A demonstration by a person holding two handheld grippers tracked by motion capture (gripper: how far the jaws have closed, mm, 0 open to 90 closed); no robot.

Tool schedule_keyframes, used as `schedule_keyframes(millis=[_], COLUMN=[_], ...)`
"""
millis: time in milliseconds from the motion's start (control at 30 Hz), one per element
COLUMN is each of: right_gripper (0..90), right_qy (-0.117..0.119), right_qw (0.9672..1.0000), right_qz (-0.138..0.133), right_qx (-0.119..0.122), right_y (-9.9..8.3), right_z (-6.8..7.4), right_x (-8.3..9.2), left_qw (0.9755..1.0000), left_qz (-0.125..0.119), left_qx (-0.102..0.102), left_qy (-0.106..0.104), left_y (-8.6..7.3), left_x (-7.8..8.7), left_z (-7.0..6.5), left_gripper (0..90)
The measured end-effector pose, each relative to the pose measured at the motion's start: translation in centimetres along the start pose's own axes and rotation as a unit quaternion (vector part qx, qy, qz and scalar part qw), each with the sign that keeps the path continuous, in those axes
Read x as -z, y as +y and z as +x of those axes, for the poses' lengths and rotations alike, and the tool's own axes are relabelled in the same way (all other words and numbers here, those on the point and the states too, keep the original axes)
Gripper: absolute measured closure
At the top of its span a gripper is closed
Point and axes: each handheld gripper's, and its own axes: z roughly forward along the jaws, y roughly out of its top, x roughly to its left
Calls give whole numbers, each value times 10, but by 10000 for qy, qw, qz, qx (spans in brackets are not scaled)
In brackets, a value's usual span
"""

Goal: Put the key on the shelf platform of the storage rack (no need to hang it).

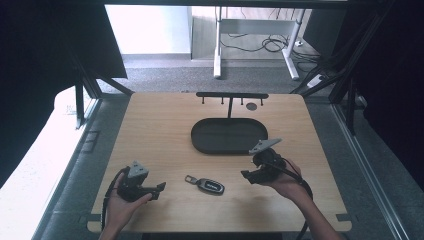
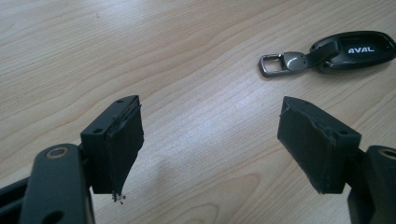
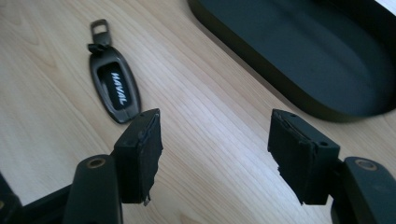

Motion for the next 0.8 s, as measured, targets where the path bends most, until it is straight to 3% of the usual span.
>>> schedule_keyframes(millis=[333, 800], right_gripper=[360, 365], right_qy=[228, 366], right_qw=[9987, 9959], right_qz=[291, 555], right_qx=[360, 617], right_y=[35, 55], right_z=[19, 35], right_x=[-18, -42], left_qw=[10000, 10000], left_qz=[0, -7], left_qx=[-9, -6], left_qy=[-24, -27], left_y=[0, 0], left_x=[0, -1], left_z=[0, -1], left_gripper=[227, 227])
